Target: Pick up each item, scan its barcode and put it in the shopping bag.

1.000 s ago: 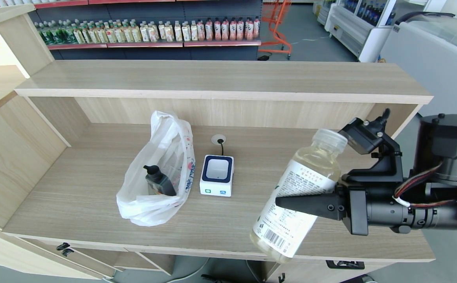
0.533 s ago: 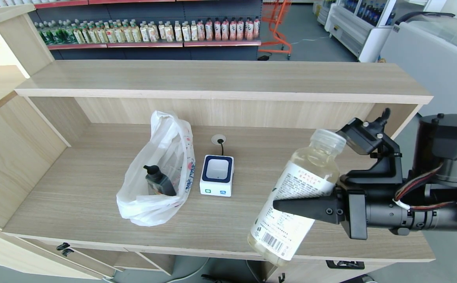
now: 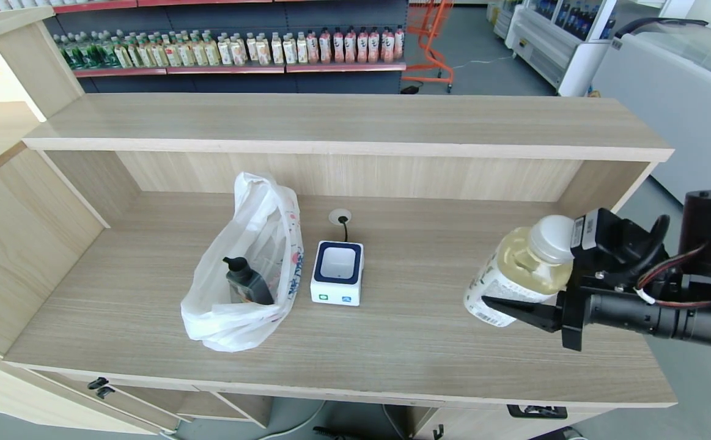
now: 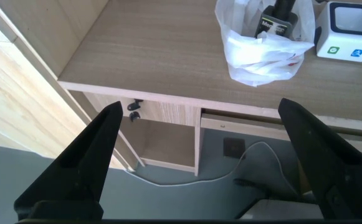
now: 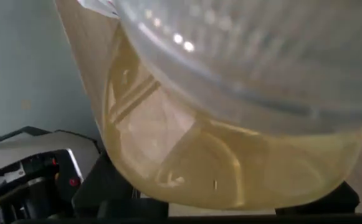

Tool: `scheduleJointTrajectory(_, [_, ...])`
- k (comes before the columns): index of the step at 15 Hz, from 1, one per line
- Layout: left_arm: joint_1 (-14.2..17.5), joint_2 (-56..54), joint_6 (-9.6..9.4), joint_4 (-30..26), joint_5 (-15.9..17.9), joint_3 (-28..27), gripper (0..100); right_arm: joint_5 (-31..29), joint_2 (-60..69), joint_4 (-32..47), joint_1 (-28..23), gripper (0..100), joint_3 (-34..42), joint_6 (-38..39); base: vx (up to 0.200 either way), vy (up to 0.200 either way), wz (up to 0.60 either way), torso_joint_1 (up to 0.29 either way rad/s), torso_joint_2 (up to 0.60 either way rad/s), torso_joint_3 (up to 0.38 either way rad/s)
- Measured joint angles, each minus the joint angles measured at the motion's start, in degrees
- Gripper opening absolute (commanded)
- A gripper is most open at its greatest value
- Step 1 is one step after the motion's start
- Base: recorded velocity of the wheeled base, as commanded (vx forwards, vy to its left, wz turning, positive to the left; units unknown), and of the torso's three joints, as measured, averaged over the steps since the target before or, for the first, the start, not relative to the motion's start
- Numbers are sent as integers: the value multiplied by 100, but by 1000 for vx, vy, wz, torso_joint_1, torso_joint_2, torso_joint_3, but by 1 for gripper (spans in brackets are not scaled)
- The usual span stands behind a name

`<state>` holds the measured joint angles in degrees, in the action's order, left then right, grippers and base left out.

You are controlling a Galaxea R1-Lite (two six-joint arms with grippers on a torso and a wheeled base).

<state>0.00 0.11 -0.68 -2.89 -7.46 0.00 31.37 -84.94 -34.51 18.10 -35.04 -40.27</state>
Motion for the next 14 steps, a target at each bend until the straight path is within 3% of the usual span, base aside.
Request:
scheduleJointTrajectory(2, [0, 0, 2, 0, 0, 0, 100, -165, 35, -386, -544, 0, 50, -1064, 0, 0, 0, 0, 0, 0])
scheduleJointTrajectory(5, [0, 0, 0, -1, 2, 0, 100, -244, 118, -589, -957, 0, 161, -1918, 0, 0, 0, 0, 0, 0])
scheduleJointTrajectory(10, [0, 0, -24, 0, 2, 0, 100, -213, 284, -608, -1031, 0, 254, -2128, 0, 0, 0, 0, 0, 0])
scheduleJointTrajectory(14, [0, 0, -16, 0, 2, 0, 100, -59, 468, -605, -1053, 0, 356, -2074, 0, 200, 0, -5, -2, 5])
